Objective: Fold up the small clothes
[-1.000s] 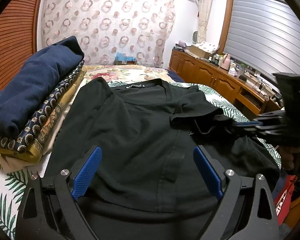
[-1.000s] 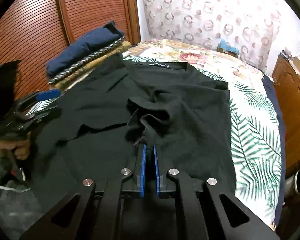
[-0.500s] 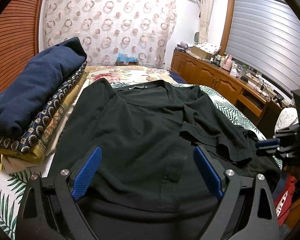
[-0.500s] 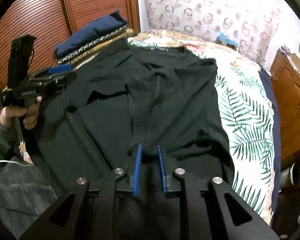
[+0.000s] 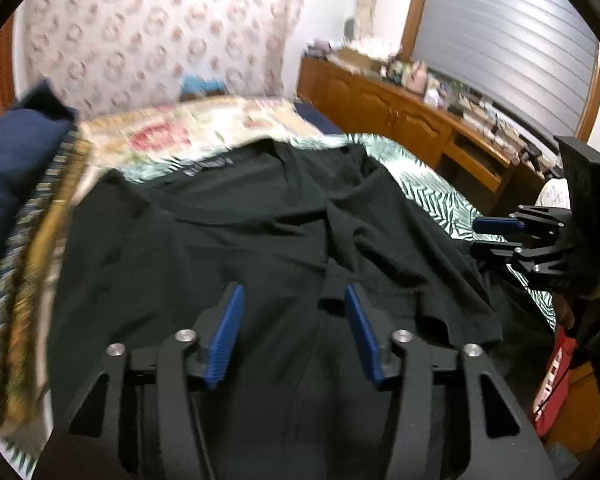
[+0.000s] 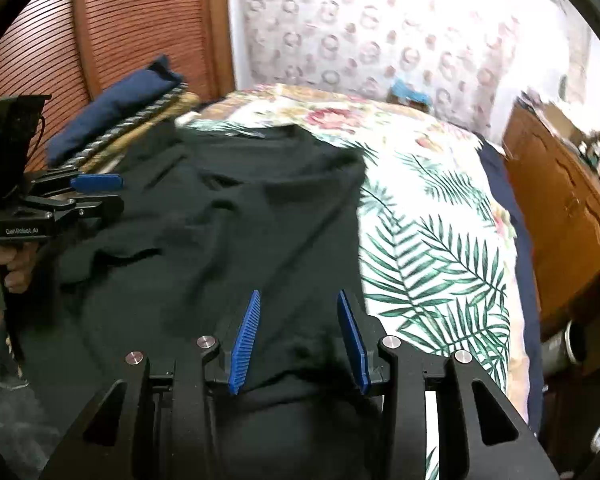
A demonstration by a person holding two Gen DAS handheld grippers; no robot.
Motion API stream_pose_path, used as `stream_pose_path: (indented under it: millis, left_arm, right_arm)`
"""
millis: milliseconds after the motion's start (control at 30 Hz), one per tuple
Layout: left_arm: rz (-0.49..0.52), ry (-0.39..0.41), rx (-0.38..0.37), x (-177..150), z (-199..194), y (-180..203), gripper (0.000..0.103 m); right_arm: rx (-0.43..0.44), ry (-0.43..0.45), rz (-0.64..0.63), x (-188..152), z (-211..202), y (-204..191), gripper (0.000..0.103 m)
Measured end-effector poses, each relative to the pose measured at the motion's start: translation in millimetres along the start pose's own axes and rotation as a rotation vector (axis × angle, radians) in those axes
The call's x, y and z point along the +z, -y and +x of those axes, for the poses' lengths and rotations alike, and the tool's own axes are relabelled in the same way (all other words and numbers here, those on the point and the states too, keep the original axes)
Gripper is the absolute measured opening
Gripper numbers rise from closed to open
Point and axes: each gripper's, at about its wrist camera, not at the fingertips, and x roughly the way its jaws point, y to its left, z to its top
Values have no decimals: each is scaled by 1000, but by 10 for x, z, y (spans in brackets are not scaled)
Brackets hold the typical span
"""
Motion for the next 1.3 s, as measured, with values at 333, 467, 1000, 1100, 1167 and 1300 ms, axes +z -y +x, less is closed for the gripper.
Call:
stream_pose_path:
  millis: [333, 467, 1000, 1100, 1167, 1300]
  left_arm:
    - [69, -123, -33, 60, 458, 253, 21]
    - [60, -65, -30, 109, 222, 222, 5]
    - [92, -50, 191, 326, -209, -547, 61]
    - [103, -51, 283, 466, -181, -742, 61]
    - [105, -65, 302, 550, -140, -838, 61]
    - [92, -128, 312, 720, 36, -1029, 50]
  right_arm:
    - [-41, -57, 68, -105, 296, 165, 42]
    - [-51, -38, 88, -109, 298, 194, 56]
    - [-34, -44, 76, -14, 359, 272, 61]
    - [-20, -21, 58, 134, 362, 283, 61]
    - [-9, -12, 46, 237, 408, 291, 61]
    - [9, -15, 24, 418, 584, 302, 61]
